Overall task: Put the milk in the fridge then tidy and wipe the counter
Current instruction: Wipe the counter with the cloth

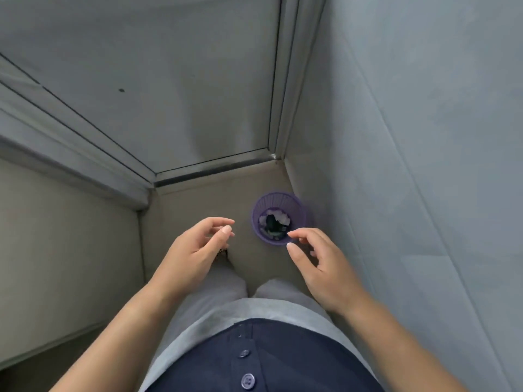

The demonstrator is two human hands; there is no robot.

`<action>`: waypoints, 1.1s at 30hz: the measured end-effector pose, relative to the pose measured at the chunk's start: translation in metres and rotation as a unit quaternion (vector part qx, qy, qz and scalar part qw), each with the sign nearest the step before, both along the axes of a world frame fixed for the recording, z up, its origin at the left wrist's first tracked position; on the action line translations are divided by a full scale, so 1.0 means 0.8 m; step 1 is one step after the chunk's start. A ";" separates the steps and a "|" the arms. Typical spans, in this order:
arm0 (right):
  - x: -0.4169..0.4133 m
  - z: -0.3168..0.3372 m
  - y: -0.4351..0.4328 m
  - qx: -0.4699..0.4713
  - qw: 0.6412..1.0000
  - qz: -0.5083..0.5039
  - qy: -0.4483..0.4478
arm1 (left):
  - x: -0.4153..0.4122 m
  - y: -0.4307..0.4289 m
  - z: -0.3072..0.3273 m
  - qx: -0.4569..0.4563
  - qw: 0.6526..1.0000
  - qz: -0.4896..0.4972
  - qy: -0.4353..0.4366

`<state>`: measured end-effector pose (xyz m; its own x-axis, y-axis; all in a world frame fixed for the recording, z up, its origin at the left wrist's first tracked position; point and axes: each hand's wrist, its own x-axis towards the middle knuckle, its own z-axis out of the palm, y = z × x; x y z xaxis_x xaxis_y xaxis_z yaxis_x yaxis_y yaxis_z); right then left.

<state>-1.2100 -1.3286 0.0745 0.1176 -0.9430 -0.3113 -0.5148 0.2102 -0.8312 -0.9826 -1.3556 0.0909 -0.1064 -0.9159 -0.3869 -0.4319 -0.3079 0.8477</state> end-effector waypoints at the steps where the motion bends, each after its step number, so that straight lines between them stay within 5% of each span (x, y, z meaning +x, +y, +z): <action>1: 0.002 -0.001 0.002 0.006 1.000 0.026 0.001 | 0.002 0.018 0.000 0.008 1.000 0.017 -0.008; 8: 0.045 0.013 0.001 -0.053 0.973 0.222 0.024 | 0.050 0.147 0.010 0.034 0.984 0.174 -0.026; 17: 0.186 0.022 0.041 -0.062 0.900 0.429 0.041 | 0.119 0.284 0.011 0.021 0.919 0.394 -0.015; 33: 0.683 0.048 0.318 -0.124 0.722 0.680 -0.026 | 0.456 0.610 0.031 -0.016 0.784 0.619 -0.034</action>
<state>-0.6636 -1.0740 0.1125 0.9931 0.0286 -0.1133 -0.0714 -0.6190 -0.7821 -0.6180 -0.8676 0.1158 0.8922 -0.3097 -0.3287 0.1378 -0.5066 0.8511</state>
